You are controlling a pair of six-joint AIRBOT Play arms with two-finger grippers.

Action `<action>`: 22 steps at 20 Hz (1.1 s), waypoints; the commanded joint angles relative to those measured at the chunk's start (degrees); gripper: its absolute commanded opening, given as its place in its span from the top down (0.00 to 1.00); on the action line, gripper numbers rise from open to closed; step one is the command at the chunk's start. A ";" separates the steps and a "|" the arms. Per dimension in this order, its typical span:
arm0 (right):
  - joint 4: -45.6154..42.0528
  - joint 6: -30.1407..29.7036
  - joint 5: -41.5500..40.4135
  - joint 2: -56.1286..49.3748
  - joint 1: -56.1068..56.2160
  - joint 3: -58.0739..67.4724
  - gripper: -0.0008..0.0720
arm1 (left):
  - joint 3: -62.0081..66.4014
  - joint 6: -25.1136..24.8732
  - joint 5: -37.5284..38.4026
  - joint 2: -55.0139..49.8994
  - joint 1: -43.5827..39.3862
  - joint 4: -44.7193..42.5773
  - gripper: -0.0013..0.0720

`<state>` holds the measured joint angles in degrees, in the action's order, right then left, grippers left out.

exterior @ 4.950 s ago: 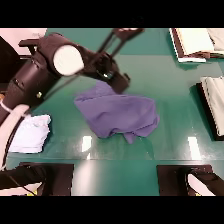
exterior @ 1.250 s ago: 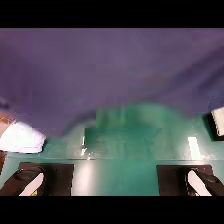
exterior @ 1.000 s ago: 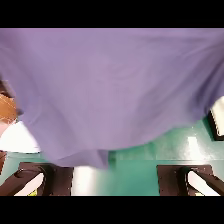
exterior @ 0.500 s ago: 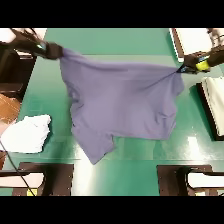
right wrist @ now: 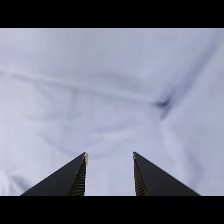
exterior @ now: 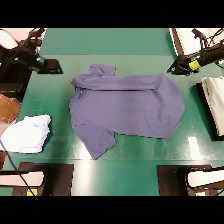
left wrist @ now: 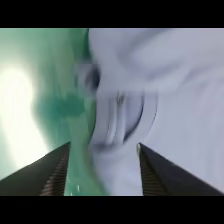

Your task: Fold the shirts.

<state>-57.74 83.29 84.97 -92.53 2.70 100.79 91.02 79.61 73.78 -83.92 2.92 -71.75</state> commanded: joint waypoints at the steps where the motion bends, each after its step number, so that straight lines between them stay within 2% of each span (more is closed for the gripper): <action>1: 2.29 -1.95 1.27 6.32 -0.76 -7.04 0.53 | -13.33 0.11 1.64 8.55 2.89 0.26 0.32; 3: 2.34 -1.97 -0.42 11.52 -0.74 -14.34 0.53 | -27.17 0.55 -1.20 15.47 2.89 1.70 0.28; 5: 2.71 -1.97 -2.75 16.06 -0.74 -20.57 0.53 | -39.71 0.46 -4.02 20.70 2.89 7.23 0.28; 9: 2.75 -1.95 -7.08 22.67 -0.76 -28.79 0.53 | -55.25 -0.90 -10.23 23.85 2.89 15.32 0.28; 11: 2.73 -1.95 -7.45 24.76 -0.76 -31.10 0.53 | -59.14 -3.65 -13.77 23.80 2.89 19.56 0.28; 15: 2.75 -1.95 -9.09 27.63 -0.76 -34.10 0.53 | -62.23 -5.14 -17.42 23.69 2.56 24.20 0.28; 20: 2.60 -1.88 -8.22 28.15 -0.81 -34.75 0.53 | -62.14 -4.94 -24.50 23.56 -6.49 24.26 0.33; 22: 1.95 -1.90 -5.57 28.15 -2.58 -34.77 0.53 | -60.57 -4.02 -23.52 23.58 -6.69 24.15 0.83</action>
<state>-55.18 81.34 77.06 -64.69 1.30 66.37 29.67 75.00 52.14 -60.40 -1.50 -48.38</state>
